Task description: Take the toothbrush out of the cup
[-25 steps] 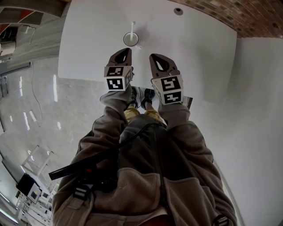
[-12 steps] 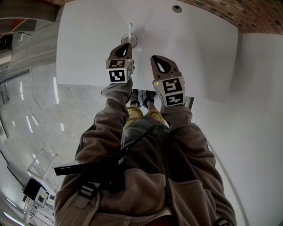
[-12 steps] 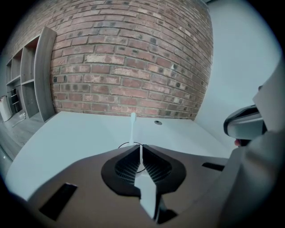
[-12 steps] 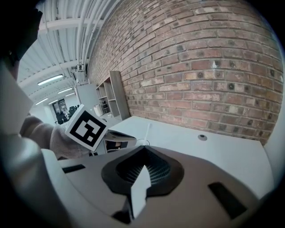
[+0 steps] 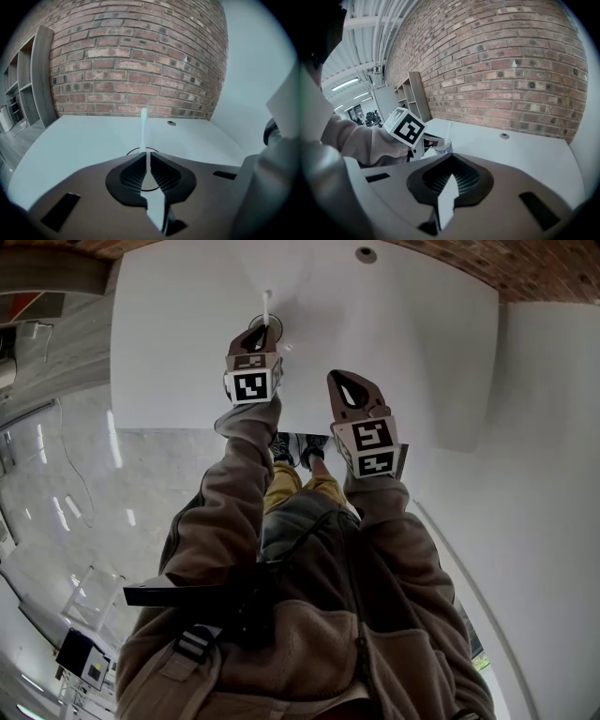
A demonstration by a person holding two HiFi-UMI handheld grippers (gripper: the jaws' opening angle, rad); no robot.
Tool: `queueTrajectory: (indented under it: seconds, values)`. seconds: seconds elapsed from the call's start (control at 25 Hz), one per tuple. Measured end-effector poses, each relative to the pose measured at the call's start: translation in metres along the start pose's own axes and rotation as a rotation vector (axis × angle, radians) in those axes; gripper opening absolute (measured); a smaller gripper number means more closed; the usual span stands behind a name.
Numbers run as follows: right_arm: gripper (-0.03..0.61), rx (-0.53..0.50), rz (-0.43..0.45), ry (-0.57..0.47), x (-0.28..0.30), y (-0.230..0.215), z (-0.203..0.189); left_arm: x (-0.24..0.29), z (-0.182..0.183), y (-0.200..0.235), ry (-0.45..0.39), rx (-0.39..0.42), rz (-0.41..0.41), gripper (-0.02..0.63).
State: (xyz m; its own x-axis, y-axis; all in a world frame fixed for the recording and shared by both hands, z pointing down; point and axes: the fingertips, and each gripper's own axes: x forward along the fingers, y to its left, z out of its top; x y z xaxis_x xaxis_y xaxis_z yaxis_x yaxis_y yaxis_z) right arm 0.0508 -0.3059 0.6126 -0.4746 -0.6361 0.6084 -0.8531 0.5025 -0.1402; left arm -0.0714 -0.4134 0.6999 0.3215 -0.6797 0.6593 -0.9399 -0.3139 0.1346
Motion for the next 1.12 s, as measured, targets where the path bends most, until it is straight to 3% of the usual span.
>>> queueTrajectory:
  seconds: [0.12,0.48,0.96,1.12]
  values:
    - [0.002,0.008,-0.007,-0.001,-0.002,-0.001,-0.003,0.002,-0.002,0.005,0.009,-0.005,0.022,0.049]
    - [0.002,0.032,-0.025,0.021,-0.007,-0.01,-0.014,0.019,-0.004,0.008,0.044,0.003,0.036,0.048]
    - [0.002,0.049,-0.049,0.03,-0.013,-0.016,-0.027,0.022,-0.002,0.01,0.157,0.164,0.103,0.048]
    - [0.002,0.057,-0.052,0.036,-0.017,-0.015,-0.032,0.026,-0.001,0.008,0.188,0.172,0.095,0.048]
